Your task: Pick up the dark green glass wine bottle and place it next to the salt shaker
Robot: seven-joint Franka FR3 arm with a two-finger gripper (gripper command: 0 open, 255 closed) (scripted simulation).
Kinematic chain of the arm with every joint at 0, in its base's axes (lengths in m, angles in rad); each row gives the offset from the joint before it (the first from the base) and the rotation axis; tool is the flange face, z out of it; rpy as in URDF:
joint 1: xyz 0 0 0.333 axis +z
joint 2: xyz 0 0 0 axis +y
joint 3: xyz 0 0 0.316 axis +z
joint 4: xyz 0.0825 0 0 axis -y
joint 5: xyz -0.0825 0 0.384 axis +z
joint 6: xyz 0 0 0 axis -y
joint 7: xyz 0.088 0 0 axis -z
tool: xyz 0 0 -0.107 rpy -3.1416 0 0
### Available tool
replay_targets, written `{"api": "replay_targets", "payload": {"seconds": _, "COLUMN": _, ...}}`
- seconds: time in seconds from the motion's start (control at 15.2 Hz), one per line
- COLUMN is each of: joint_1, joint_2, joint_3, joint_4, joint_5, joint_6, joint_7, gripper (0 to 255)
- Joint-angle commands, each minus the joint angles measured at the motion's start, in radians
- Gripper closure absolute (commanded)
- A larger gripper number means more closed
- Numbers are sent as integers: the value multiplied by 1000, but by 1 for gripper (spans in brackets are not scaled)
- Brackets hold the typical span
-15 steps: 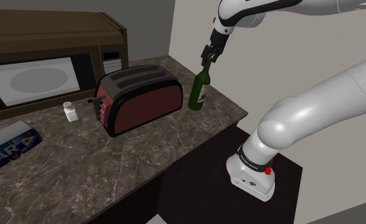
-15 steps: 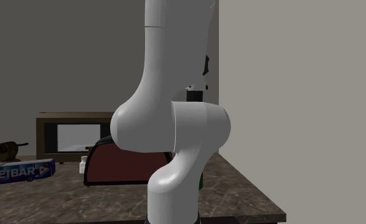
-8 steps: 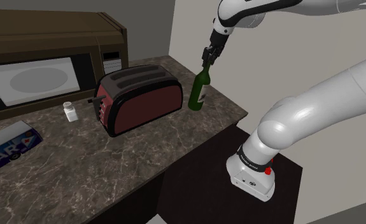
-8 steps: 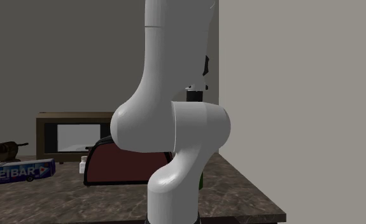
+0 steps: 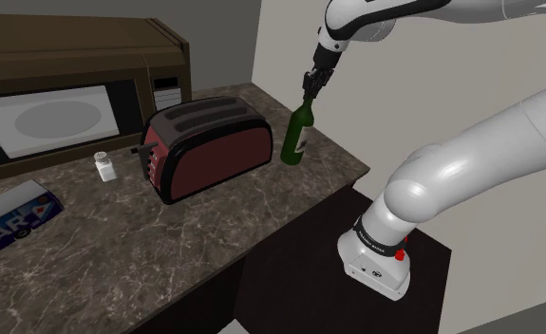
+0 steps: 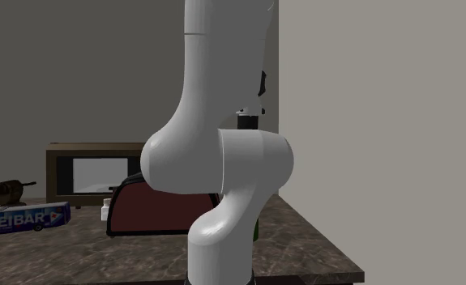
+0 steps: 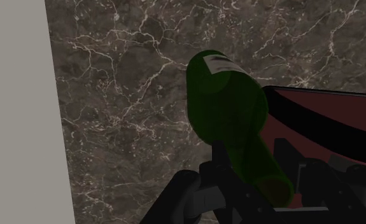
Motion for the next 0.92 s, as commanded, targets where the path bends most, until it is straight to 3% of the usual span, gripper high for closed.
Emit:
{"api": "replay_targets", "payload": {"seconds": 0.0, "joint_1": 0, "joint_2": 0, "joint_3": 0, "joint_4": 0, "joint_5": 0, "joint_6": 0, "joint_7": 0, "gripper": 255}}
{"api": "replay_targets", "payload": {"seconds": 0.86, "joint_1": 3, "joint_2": -37, "joint_3": 20, "joint_4": 145, "joint_5": 4, "joint_6": -182, "joint_7": 7, "gripper": 255}}
